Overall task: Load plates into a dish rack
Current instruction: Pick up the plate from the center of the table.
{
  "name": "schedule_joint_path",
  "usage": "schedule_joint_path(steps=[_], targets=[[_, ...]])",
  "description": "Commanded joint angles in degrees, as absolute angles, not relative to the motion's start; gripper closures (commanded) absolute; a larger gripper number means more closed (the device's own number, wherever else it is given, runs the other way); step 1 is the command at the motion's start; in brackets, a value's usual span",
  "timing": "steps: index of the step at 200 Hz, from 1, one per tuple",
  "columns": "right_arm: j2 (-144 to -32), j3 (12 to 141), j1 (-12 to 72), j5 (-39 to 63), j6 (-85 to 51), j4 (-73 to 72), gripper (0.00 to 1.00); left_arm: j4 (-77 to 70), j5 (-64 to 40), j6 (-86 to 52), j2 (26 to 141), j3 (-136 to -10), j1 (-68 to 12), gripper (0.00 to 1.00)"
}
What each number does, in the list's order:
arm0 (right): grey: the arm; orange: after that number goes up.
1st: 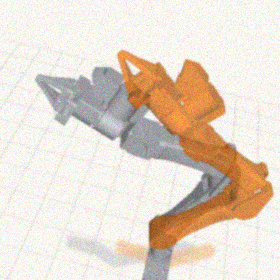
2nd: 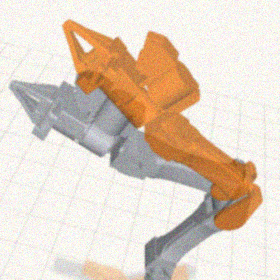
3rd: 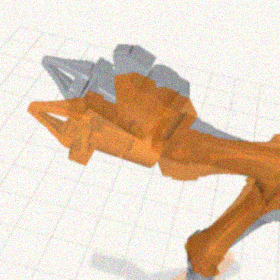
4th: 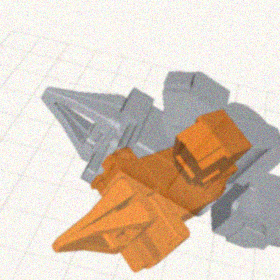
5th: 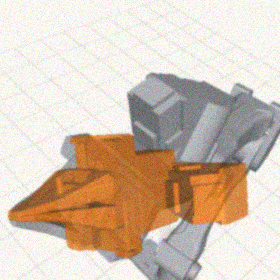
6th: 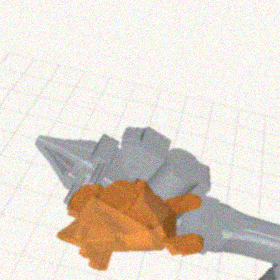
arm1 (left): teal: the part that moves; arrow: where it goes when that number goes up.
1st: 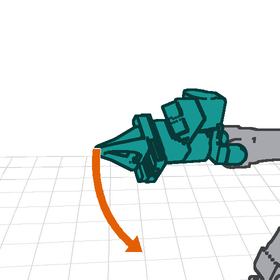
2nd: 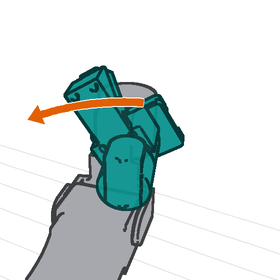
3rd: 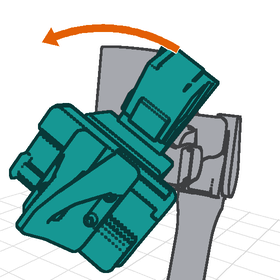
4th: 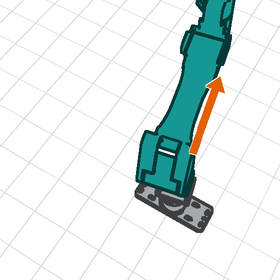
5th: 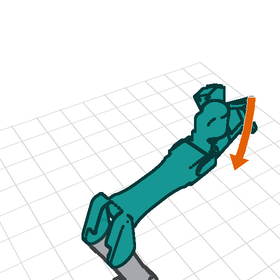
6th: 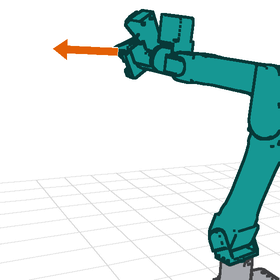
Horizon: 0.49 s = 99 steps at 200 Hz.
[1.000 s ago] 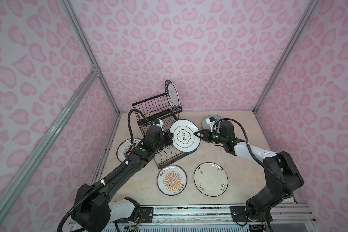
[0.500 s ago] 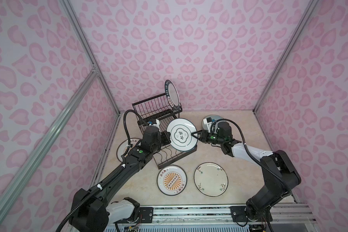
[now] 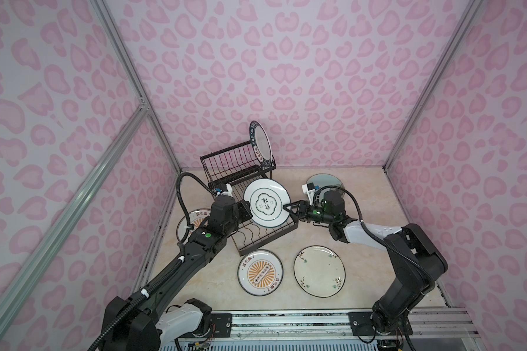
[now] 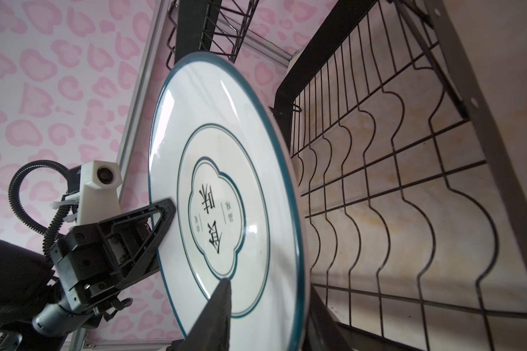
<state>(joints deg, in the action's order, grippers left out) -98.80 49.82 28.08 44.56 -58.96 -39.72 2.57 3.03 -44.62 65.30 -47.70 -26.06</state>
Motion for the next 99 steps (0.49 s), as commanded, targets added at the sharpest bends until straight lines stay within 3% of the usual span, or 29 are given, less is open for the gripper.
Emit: schedule_joint_path(steps=[1,50,99], targets=[[-99.91,49.66,29.15,41.4,-63.74,-47.65,0.64,-1.8,3.41,-45.62,64.61,-47.5,-25.93,0.96],[-102.36,50.76,30.41,40.25,-67.44,-51.74,0.68,-2.46,2.29,-45.79,64.31,-46.82,-25.84,0.96],[-101.55,51.72,30.65,39.76,-66.97,-49.82,0.84,-2.33,2.02,-45.61,63.84,-46.32,-25.83,0.96]])
